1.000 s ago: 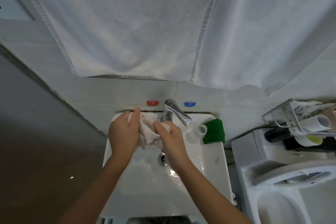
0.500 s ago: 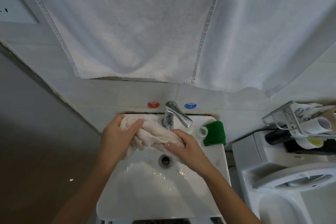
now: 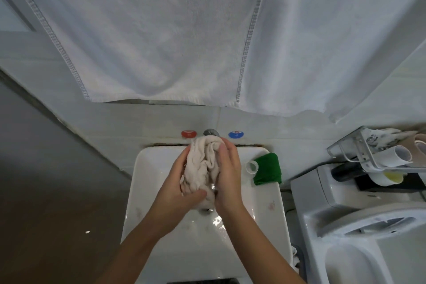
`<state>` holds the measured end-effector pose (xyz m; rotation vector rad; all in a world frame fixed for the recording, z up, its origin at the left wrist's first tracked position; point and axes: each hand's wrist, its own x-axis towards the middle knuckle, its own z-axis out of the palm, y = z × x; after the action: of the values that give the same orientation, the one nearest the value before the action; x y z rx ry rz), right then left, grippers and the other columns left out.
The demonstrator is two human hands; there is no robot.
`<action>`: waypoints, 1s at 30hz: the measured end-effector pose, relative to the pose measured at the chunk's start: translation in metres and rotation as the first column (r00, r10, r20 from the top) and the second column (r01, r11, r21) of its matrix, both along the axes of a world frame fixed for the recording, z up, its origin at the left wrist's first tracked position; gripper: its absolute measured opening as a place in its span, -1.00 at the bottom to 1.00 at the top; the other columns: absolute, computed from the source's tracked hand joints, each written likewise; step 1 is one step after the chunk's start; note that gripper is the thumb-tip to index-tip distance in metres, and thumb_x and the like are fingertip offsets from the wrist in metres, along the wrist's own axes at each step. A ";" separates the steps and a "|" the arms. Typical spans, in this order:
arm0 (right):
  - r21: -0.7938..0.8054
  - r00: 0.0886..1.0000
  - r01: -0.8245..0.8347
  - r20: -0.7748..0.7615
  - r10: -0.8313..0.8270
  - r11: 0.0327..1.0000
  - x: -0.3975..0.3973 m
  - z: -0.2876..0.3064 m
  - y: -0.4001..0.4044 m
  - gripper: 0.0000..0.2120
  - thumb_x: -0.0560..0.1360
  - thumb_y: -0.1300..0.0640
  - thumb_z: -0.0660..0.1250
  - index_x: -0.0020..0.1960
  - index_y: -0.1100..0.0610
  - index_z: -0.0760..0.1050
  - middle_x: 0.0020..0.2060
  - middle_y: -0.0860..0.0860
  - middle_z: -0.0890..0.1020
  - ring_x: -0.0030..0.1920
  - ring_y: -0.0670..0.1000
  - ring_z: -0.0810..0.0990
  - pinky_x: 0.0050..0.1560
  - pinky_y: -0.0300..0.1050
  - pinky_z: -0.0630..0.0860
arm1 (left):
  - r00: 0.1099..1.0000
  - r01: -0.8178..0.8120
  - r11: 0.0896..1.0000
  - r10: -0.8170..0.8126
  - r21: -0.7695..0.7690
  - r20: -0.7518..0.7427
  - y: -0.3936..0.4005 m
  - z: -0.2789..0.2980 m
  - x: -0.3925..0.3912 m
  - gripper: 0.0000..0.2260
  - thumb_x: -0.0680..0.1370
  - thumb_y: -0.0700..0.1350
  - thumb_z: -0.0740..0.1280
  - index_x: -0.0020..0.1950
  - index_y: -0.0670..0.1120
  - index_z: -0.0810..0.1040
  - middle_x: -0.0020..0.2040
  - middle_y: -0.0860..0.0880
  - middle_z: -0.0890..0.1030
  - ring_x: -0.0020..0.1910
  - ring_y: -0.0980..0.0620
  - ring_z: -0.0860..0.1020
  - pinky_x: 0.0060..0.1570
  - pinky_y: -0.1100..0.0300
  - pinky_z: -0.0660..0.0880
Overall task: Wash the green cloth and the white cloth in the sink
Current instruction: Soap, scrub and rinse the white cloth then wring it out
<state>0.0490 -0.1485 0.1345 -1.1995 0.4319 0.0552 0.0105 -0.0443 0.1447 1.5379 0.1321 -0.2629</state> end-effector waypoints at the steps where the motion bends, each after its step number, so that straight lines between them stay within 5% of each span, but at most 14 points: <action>1: -0.008 0.999 -0.003 0.034 0.003 1.000 -0.001 0.000 0.003 -0.82 0.59 0.07 0.27 0.19 -0.01 0.49 0.08 0.00 0.64 0.10 0.00 0.64 0.08 -0.09 0.60 | 0.999 -0.042 0.998 0.043 -0.038 0.017 -0.003 0.001 0.000 -0.36 0.44 -0.40 0.39 0.34 0.15 0.31 0.25 0.15 0.50 0.18 0.25 0.53 -0.05 0.34 0.54; 5: -0.070 0.996 -0.038 0.080 0.043 0.997 -0.009 -0.005 0.014 -0.55 0.37 -0.18 0.39 0.22 -0.18 0.40 0.17 -0.11 0.58 0.17 -0.09 0.59 0.14 -0.11 0.58 | 0.959 -0.237 0.972 0.232 0.006 0.165 -0.018 0.002 -0.002 -0.59 0.58 -0.19 0.27 0.37 0.11 0.29 0.26 0.25 0.45 0.20 0.31 0.49 0.05 0.38 0.49; 10: -0.218 1.000 -0.004 -0.010 0.002 0.976 -0.011 -0.006 0.027 -0.98 0.56 -0.03 0.31 -0.04 -0.12 0.47 -0.04 -0.19 0.60 0.05 -0.08 0.59 0.12 -0.14 0.58 | 0.847 -0.527 0.787 0.458 0.321 0.270 -0.031 -0.004 0.011 -0.64 0.55 0.19 0.13 0.19 -0.01 0.45 0.08 0.04 0.57 0.04 0.06 0.57 0.06 0.22 0.54; 13: -0.273 0.999 0.047 0.015 -0.045 0.961 -0.010 -0.003 0.021 -0.92 0.54 0.07 0.35 -0.12 -0.04 0.50 -0.15 -0.12 0.63 -0.06 -0.10 0.61 0.00 -0.21 0.59 | 0.842 -0.535 0.796 0.475 0.281 0.257 -0.029 -0.006 0.026 -0.77 0.61 0.03 0.18 0.01 -0.10 0.52 -0.14 0.05 0.60 -0.11 0.19 0.60 -0.18 0.50 0.47; 19: -0.298 0.992 0.028 0.127 0.011 0.954 0.014 0.007 -0.001 -0.86 0.48 0.25 0.40 -0.21 0.10 0.49 -0.36 -0.05 0.59 -0.33 -0.16 0.57 -0.31 -0.29 0.50 | 0.833 -0.537 0.779 0.427 0.324 0.353 -0.048 0.003 0.015 -0.87 0.63 -0.17 0.17 -0.08 -0.03 0.45 -0.25 0.27 0.47 -0.22 0.49 0.51 -0.31 0.60 0.38; 25: -0.137 0.994 0.104 -0.002 -0.106 0.985 0.035 0.009 -0.006 -0.87 0.45 0.26 0.42 -0.24 0.17 0.50 -0.42 -0.04 0.55 -0.36 -0.09 0.53 -0.34 -0.29 0.48 | 0.869 -0.463 0.833 0.360 0.301 0.341 -0.022 0.003 0.005 -0.72 0.59 -0.01 0.11 -0.33 0.04 0.28 -0.46 0.14 0.38 -0.44 0.15 0.38 -0.44 0.35 0.29; 30: -0.130 0.995 0.094 0.024 -0.092 0.987 0.041 0.016 -0.006 -0.87 0.47 0.21 0.41 -0.23 0.15 0.50 -0.39 -0.04 0.55 -0.31 -0.05 0.54 -0.27 -0.21 0.50 | 0.822 -0.544 0.796 0.442 0.266 0.359 -0.012 0.005 0.014 -0.78 0.56 0.05 0.13 -0.25 0.04 0.39 -0.34 0.10 0.49 -0.35 0.13 0.47 -0.35 0.22 0.42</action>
<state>0.0899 -0.1547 0.1507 -1.3068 0.4808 -0.0654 0.0242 -0.0558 0.1498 1.8219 0.3736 0.4302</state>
